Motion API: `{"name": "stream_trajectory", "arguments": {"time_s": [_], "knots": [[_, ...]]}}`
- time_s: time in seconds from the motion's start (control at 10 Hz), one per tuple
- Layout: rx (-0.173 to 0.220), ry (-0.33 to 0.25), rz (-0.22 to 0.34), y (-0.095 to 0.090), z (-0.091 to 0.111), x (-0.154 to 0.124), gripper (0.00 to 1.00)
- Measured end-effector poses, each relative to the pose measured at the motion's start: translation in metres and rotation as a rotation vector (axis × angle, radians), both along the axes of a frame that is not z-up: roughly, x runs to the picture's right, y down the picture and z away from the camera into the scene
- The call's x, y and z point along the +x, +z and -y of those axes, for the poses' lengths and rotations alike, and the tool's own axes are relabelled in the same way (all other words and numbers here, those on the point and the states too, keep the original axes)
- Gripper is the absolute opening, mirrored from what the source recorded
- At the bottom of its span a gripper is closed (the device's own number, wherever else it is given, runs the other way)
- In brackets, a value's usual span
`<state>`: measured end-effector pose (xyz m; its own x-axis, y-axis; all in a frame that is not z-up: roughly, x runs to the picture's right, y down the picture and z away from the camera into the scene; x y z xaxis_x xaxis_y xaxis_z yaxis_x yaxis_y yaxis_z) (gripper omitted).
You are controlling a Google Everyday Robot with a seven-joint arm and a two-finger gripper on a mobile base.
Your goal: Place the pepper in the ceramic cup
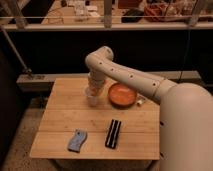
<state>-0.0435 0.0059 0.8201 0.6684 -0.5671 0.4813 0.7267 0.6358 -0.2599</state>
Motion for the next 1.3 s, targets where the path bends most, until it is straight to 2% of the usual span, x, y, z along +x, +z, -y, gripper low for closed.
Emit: {"name": "stream_trajectory", "arguments": {"time_s": [1.3], "knots": [[-0.002, 0.021, -0.013, 0.0037, -0.0001, -0.0052, 0.24]]}}
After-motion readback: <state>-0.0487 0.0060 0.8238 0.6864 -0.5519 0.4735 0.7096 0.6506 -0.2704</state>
